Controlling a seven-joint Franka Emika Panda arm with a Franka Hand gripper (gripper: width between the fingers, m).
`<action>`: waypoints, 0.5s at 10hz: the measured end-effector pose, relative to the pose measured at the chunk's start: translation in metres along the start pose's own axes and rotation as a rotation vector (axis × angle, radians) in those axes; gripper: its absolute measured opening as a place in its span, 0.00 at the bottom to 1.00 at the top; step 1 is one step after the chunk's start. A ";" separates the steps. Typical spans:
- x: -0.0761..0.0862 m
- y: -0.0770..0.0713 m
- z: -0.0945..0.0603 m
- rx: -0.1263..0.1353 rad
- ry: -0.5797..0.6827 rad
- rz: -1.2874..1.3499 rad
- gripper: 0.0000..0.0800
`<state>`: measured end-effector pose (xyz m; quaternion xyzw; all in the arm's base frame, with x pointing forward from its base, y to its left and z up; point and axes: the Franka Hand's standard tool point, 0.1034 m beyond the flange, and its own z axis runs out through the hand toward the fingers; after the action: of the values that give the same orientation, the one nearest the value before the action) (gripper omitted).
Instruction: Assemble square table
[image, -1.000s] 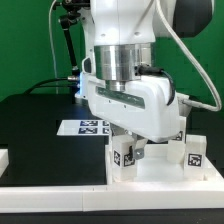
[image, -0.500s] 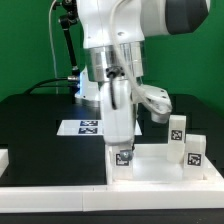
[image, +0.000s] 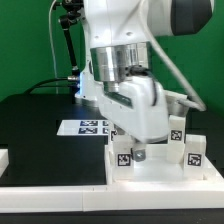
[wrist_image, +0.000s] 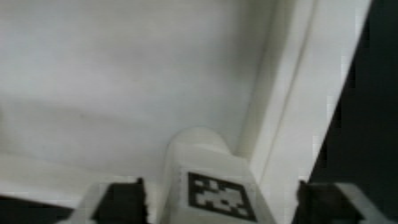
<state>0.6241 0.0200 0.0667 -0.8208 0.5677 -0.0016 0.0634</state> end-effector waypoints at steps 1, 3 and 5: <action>0.001 0.003 0.003 0.005 0.007 -0.096 0.70; 0.002 0.003 0.003 0.003 0.009 -0.205 0.80; 0.005 0.004 0.003 -0.001 0.014 -0.432 0.81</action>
Offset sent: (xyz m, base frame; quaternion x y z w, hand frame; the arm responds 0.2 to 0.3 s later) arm 0.0000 0.0000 0.0000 0.0000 0.0000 -0.1938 0.9810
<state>0.6221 0.0140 0.0632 -0.9233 0.3792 -0.0203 0.0572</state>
